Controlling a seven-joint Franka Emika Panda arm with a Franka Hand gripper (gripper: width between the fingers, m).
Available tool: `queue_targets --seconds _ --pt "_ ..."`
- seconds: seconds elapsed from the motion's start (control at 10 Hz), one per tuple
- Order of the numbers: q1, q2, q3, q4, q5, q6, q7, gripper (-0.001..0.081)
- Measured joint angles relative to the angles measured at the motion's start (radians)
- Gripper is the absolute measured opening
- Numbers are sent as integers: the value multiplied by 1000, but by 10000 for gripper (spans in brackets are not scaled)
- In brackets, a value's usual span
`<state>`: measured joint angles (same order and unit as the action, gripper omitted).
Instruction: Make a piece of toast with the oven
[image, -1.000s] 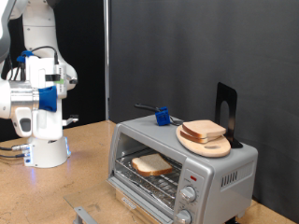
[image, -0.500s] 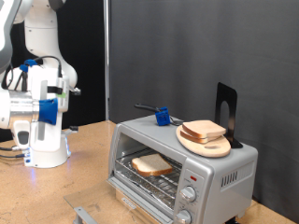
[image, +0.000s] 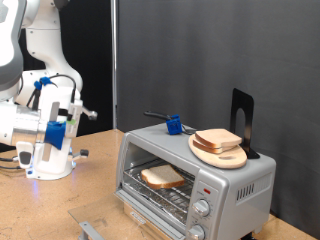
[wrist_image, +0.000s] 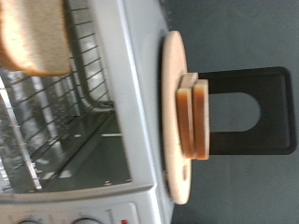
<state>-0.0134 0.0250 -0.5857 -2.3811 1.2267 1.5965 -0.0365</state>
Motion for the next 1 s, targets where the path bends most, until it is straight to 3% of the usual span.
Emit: queue_targets --seconds 0.2,0.5,1.0 --pt "-4 17 -6 -14 -38 54 -36 682" --pt "-11 96 -9 -18 -63 126 -152 682" --pt "-27 216 -17 15 -135 173 -318 682"
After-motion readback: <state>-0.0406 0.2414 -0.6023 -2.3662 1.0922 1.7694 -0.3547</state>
